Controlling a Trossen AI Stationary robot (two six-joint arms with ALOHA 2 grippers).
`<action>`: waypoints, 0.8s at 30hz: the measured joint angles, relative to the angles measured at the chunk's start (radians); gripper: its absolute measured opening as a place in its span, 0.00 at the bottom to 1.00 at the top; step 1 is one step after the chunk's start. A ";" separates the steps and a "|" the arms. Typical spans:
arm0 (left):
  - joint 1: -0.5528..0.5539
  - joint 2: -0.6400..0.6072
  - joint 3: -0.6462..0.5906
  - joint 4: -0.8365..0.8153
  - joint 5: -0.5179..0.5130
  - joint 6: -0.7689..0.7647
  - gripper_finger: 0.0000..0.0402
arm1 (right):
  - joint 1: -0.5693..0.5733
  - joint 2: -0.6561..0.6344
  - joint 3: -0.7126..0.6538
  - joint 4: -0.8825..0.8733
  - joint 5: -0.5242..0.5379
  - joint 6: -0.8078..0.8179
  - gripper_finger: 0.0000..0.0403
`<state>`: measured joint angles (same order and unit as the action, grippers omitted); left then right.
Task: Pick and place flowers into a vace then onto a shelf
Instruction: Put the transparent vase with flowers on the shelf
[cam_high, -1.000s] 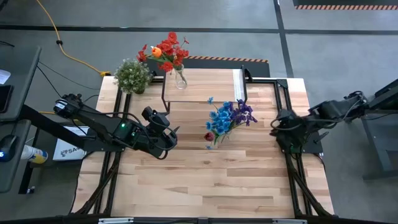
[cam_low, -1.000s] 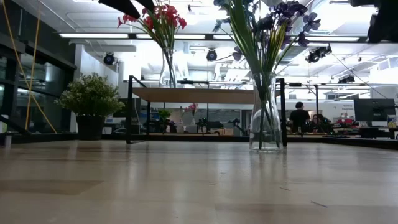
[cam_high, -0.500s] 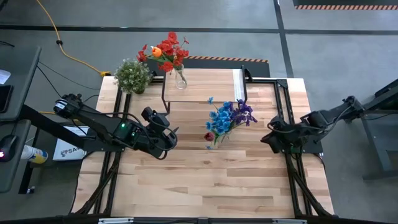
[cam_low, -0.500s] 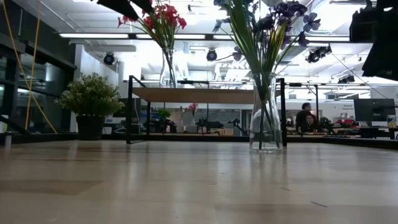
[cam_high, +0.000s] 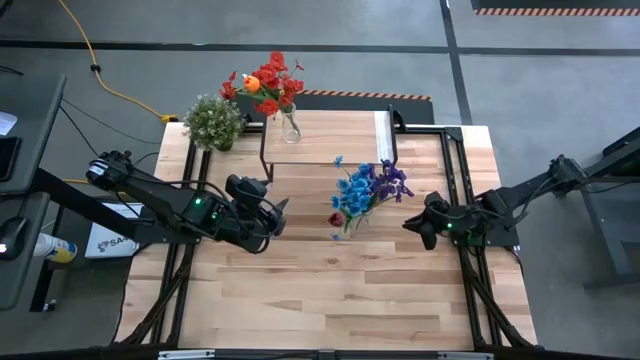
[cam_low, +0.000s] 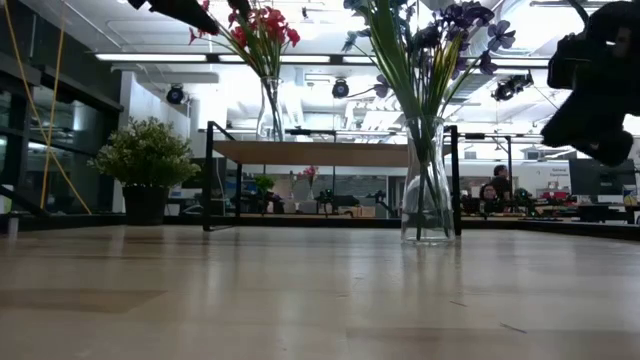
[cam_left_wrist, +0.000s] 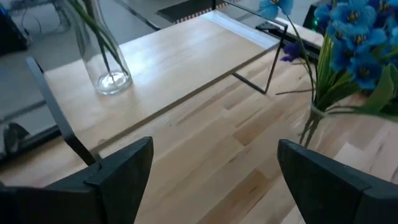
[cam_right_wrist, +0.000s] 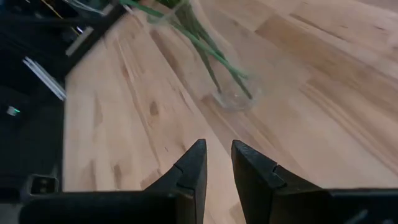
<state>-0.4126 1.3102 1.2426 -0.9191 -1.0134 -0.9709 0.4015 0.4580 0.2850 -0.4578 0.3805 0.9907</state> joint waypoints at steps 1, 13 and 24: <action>0.000 0.000 0.000 0.000 0.000 -0.020 0.94 | 0.000 0.000 -0.012 0.031 0.003 -0.002 0.17; 0.000 -0.008 0.000 -0.002 0.079 -0.052 0.94 | -0.002 0.001 -0.262 0.580 0.046 0.027 0.17; 0.000 -0.045 -0.001 -0.005 0.215 -0.028 0.94 | -0.002 0.010 -0.268 0.647 0.166 -0.023 0.17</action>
<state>-0.4129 1.2651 1.2415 -0.9241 -0.7989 -0.9987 0.3992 0.4677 0.0170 0.1895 0.5470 0.9676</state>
